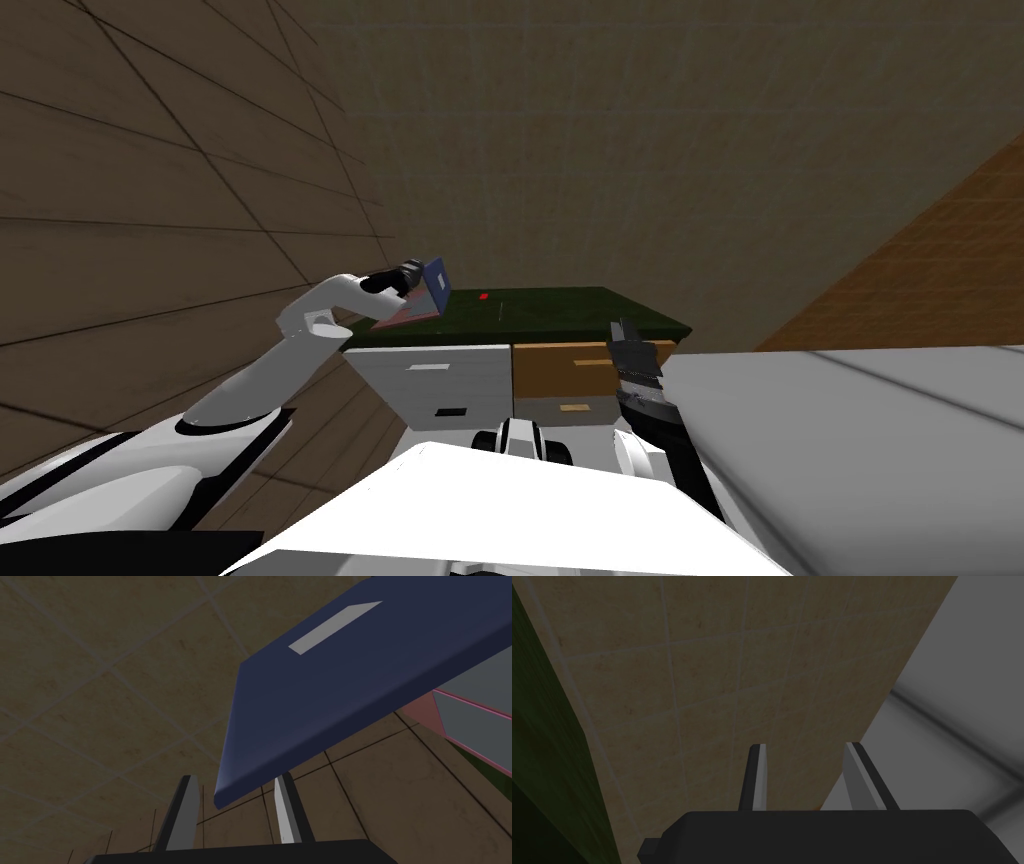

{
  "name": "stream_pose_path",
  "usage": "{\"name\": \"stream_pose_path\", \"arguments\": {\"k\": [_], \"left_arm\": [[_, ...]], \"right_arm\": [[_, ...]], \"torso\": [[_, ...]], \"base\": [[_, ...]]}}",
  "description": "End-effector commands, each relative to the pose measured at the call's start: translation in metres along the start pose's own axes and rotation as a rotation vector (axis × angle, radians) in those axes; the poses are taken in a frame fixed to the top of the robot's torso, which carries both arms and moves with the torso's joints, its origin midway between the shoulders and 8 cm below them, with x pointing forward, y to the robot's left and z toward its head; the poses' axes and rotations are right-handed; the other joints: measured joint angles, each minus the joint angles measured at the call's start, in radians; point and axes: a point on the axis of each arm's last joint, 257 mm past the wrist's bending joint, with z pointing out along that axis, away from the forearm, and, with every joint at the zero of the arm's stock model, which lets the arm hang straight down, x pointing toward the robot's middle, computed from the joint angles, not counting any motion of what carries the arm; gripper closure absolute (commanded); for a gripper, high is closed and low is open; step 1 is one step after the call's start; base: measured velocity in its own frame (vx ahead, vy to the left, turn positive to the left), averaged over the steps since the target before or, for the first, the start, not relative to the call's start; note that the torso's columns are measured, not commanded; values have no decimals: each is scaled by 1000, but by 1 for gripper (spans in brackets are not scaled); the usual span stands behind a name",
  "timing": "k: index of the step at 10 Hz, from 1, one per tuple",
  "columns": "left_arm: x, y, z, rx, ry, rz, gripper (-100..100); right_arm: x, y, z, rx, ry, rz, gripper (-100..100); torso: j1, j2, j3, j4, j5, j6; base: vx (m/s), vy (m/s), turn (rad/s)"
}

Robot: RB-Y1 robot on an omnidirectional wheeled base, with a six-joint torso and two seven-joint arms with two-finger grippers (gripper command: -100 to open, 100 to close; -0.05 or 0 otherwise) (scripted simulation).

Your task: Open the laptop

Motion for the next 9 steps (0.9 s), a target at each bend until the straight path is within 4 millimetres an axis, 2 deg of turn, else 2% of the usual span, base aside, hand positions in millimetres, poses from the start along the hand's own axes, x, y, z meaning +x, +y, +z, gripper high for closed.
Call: {"name": "stream_pose_path", "arguments": {"k": [1, 2, 4, 5, 6, 7, 8, 9], "left_arm": [[25, 1, -17, -6, 36, -6, 100], [14, -7, -13, 13, 20, -4, 100], [-1, -6, 1, 30, 5, -71, 100], [-6, 4, 6, 7, -4, -75, 100], [-12, 0, 11, 29, -7, -107, 100], [-16, 11, 16, 4, -16, -110, 100], [-23, 7, 20, 27, -19, -143, 100], [-27, 17, 25, 3, -28, -147, 100]], "right_arm": [[0, 0, 0, 0, 0, 0, 0], [0, 0, 0, 0, 0, 0, 0], [0, 0, 0, 0, 0, 0, 0], [0, 0, 0, 0, 0, 0, 0], [0, 0, 0, 0, 0, 0, 0], [0, 0, 0, 0, 0, 0, 0], [0, 0, 0, 0, 0, 0, 0], [0, 0, 0, 0, 0, 0, 0]], "torso": [[0, 0, 0, 0, 0, 0], [2, 0, 0, -1, 1, 0], [2, 1, -1, 2, -1, 2], [1, 2, 0, 3, -2, 2], [-1, 2, 1, 4, -3, 0], [-2, 3, 1, 4, -4, 1], [-1, 4, 2, 4, -3, -1], [-1, 4, 2, 4, -3, 0]], "base": [[60, 32, 155], [24, 6, 36], [-70, 1, -114], [-69, 7, -94], [-76, 2, -105], [-59, 1, -60], [-63, -11, -84], [-53, -1, -47]]}}
